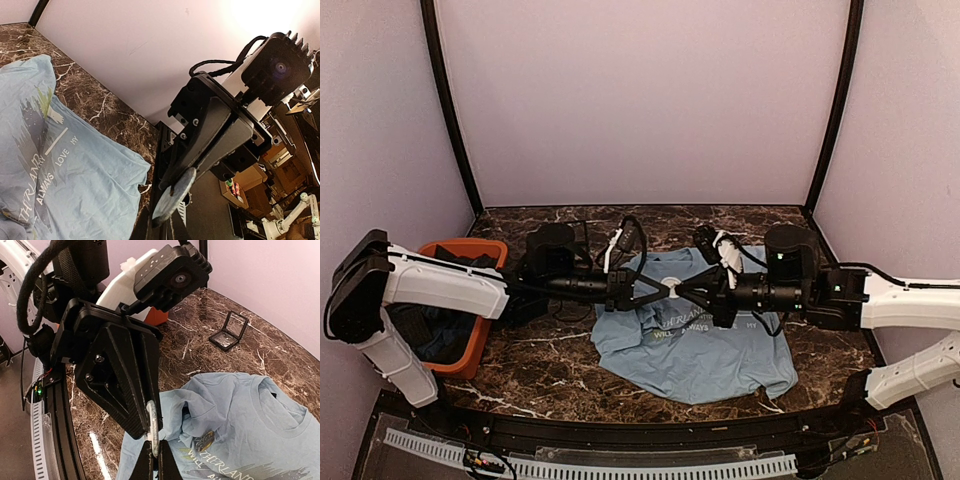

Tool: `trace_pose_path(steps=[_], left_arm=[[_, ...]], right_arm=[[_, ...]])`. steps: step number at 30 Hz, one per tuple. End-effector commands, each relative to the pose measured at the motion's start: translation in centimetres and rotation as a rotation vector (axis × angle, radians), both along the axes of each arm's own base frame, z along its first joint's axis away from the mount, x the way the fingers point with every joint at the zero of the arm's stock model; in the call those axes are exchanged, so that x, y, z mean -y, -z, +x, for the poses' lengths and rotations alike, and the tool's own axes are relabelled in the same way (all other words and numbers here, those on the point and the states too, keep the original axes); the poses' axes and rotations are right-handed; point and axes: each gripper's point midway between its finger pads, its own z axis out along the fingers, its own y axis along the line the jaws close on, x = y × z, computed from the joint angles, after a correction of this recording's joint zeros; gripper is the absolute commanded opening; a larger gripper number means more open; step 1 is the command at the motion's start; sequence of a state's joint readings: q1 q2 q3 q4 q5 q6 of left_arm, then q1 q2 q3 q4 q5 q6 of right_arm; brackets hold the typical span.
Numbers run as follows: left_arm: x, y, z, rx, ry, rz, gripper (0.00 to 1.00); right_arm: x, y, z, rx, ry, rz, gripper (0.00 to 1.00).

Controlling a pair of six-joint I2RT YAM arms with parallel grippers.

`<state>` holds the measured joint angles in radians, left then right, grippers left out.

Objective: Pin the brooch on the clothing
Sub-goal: Open the brooch at the center of the board.

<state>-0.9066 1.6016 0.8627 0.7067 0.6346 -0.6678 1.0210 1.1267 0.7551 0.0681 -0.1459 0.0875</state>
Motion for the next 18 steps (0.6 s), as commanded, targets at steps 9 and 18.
trace_pose_path(steps=[9, 18], left_arm=[[0.0, 2.0, 2.2, -0.044, -0.119, 0.105, 0.03], [-0.8, 1.7, 1.4, -0.014, -0.104, 0.111, 0.3]], right_arm=[[-3.3, -2.6, -3.3, 0.002, -0.166, 0.125, 0.0], [-3.0, -2.4, -3.0, -0.003, -0.142, 0.117, 0.0]])
